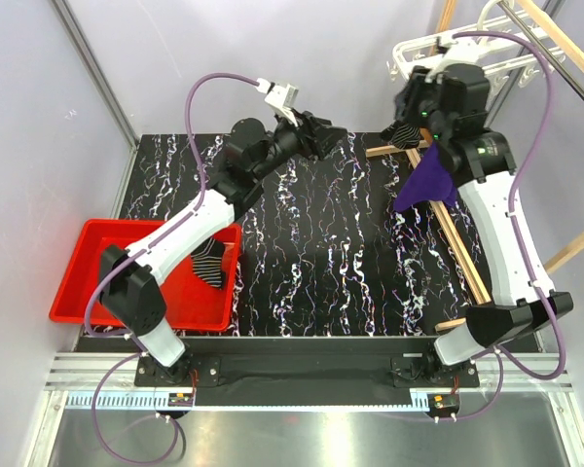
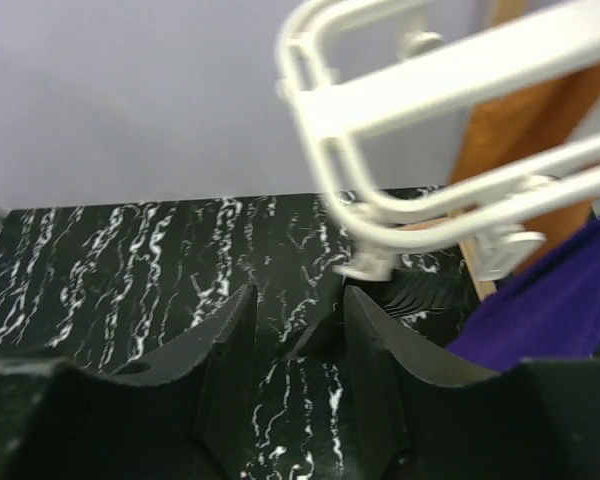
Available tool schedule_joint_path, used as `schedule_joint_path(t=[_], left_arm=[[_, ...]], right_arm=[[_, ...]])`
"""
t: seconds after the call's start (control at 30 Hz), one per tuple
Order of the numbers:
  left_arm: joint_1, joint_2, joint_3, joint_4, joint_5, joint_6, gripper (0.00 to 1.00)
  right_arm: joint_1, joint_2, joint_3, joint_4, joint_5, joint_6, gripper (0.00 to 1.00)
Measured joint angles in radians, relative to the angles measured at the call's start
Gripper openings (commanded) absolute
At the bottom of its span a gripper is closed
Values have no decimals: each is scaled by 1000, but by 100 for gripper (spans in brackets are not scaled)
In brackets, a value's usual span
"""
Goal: Clip the socks to the hanger
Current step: Rotate the hanger at the clothesline.
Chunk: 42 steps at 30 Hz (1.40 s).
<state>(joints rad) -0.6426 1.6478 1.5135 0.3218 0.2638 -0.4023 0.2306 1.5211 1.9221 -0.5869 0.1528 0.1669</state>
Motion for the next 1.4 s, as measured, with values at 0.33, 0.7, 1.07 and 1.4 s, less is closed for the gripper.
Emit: schedule_joint_path(t=[0.33, 0.7, 1.07, 1.4], left_arm=[[95, -79, -54, -47, 7, 7, 59], [201, -227, -124, -51, 6, 33, 60], [249, -230, -155, -51, 11, 29, 60], [271, -230, -166, -42, 27, 7, 60]], right_arm=[[202, 83, 199, -77, 161, -55, 55], [274, 402, 488, -87, 390, -85, 68], [293, 513, 424, 85, 702, -237, 81], [294, 513, 381, 323, 809, -426, 81]])
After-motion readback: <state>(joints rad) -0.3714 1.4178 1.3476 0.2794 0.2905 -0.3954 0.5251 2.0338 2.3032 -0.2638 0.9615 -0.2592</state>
